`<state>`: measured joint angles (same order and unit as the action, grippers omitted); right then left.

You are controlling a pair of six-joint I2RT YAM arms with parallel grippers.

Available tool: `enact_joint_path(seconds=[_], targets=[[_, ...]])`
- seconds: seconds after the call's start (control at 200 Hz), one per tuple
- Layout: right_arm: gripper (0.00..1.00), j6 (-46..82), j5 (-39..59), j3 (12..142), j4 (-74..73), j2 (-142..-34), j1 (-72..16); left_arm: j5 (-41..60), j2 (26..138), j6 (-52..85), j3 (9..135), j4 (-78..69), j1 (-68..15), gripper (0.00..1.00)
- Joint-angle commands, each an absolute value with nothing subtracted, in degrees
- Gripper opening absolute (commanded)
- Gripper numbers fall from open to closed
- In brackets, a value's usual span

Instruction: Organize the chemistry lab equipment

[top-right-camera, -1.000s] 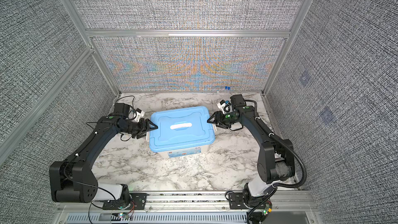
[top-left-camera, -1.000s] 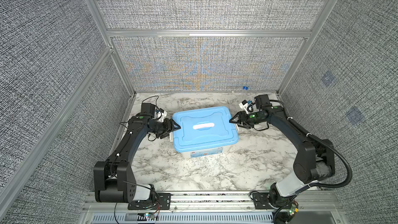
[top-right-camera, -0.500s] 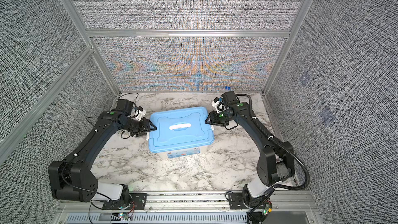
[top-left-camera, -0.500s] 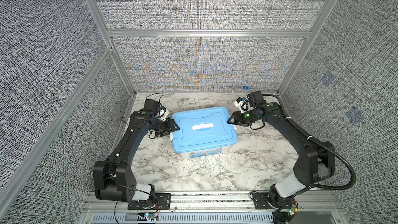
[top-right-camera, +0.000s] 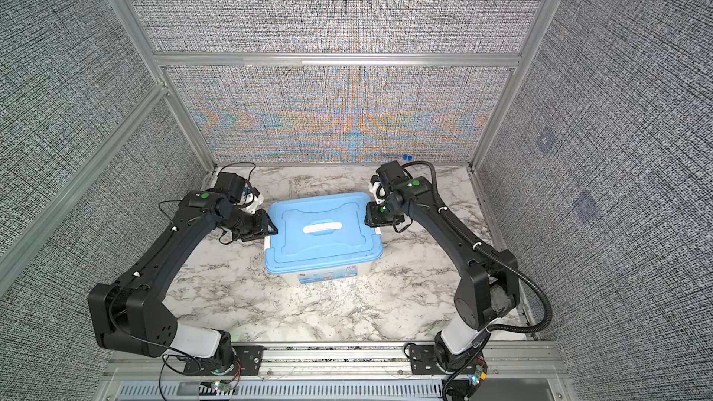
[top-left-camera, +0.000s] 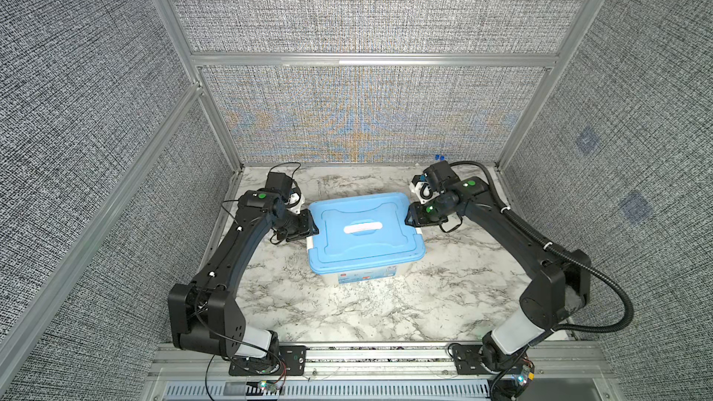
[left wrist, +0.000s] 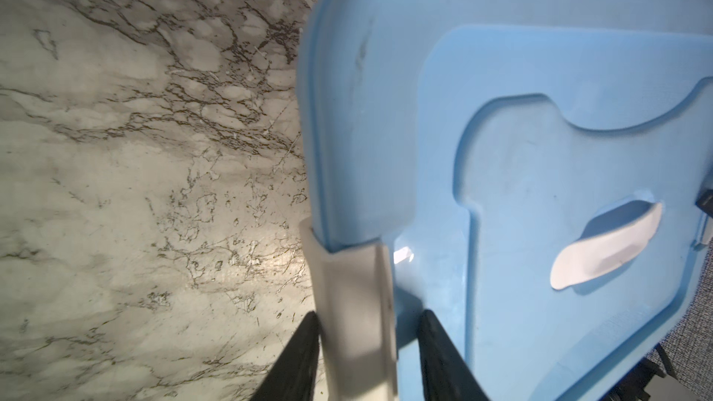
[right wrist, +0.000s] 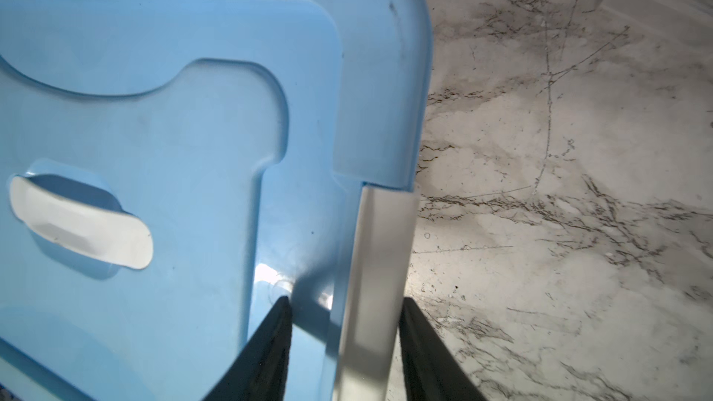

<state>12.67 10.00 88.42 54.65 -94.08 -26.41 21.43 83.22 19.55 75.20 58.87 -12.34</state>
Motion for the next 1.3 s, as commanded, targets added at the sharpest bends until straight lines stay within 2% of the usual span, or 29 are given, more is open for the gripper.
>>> enact_joint_path(seconds=[0.0,0.25,0.42,0.595,0.73,0.925,1.095,1.156,1.171,1.186,1.296], targets=[[0.46,12.1,7.3,90.2,59.9,-94.8,-28.4,21.5,84.0,18.0,75.9,59.7,-13.0,0.41],[0.42,14.4,-1.0,92.4,63.4,-96.5,-33.3,22.1,85.1,18.3,77.1,59.4,-13.7,0.41],[0.40,18.1,-3.1,93.5,64.9,-97.6,-35.9,28.6,85.2,19.8,76.2,56.4,-13.7,0.41],[0.41,21.2,-6.8,93.4,64.9,-96.0,-35.9,27.9,84.7,20.6,76.8,55.7,-13.7,0.55],[0.51,23.1,-10.5,92.9,64.3,-93.6,-35.8,22.6,84.6,20.6,78.6,57.6,-13.5,0.69],[0.63,24.7,-13.6,91.0,60.4,-88.3,-35.1,20.2,83.5,22.6,80.8,58.1,-12.4,0.77],[0.68,22.7,-19.0,87.8,52.5,-79.6,-35.0,17.3,81.4,23.1,84.3,60.5,-11.0,0.86],[0.82,21.2,-22.2,84.8,47.9,-75.5,-35.0,13.7,79.7,23.5,85.5,61.0,-10.9,0.88],[0.93,20.4,-23.1,83.7,45.8,-74.0,-35.0,12.4,79.3,23.5,85.7,61.1,-10.9,0.89],[0.98,19.8,-24.1,83.1,44.9,-73.2,-35.0,11.3,78.9,23.4,85.8,61.1,-10.9,0.90],[0.99,13.6,-29.5,77.0,35.8,-65.3,-35.0,3.5,73.4,21.3,84.8,58.4,-10.9,0.94]])
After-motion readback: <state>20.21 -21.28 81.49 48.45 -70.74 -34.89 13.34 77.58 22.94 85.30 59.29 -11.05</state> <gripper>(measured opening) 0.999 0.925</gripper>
